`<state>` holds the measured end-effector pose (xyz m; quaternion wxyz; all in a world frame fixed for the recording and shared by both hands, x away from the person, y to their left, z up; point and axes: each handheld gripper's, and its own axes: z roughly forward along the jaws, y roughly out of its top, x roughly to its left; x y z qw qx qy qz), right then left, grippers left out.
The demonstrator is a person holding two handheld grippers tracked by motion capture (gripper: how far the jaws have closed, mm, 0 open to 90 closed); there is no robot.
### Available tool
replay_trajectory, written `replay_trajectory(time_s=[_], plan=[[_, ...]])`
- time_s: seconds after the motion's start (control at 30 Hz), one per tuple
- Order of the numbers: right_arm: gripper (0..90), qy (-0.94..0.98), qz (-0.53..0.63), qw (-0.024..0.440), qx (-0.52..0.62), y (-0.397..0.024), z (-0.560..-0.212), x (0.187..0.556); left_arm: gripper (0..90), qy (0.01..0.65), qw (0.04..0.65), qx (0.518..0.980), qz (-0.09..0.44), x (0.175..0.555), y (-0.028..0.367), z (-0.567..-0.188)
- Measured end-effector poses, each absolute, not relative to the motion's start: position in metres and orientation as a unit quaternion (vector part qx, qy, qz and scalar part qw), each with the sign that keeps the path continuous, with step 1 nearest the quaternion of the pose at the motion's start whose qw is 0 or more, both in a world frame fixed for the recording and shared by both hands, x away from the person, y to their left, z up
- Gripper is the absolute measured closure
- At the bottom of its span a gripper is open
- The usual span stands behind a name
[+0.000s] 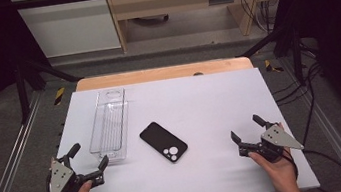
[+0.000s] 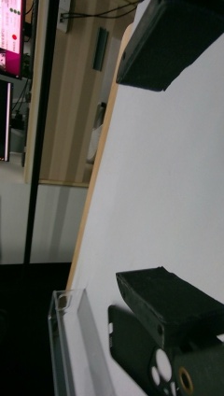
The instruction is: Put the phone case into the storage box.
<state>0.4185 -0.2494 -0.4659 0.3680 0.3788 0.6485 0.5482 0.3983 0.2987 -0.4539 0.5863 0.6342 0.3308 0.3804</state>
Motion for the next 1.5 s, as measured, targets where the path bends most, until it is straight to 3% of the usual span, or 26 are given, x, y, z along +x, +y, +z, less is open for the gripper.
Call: replay_trajectory(time_s=[0.33,0.7,1.5], plan=[[5.8,0.707,0.509,0.279,0.405,-0.238,-0.455,0.423,0.0,0.329,0.584,0.636,0.382,0.397,0.298,-0.454],[7.4,0.745,0.464,0.305,0.37,-0.213,-0.432,0.433,0.0,0.33,0.582,0.637,0.384,0.397,0.299,-0.454],[10.7,0.809,0.426,0.229,0.335,-0.153,-0.415,0.456,0.0,0.331,0.58,0.634,0.39,0.397,0.302,-0.453]])
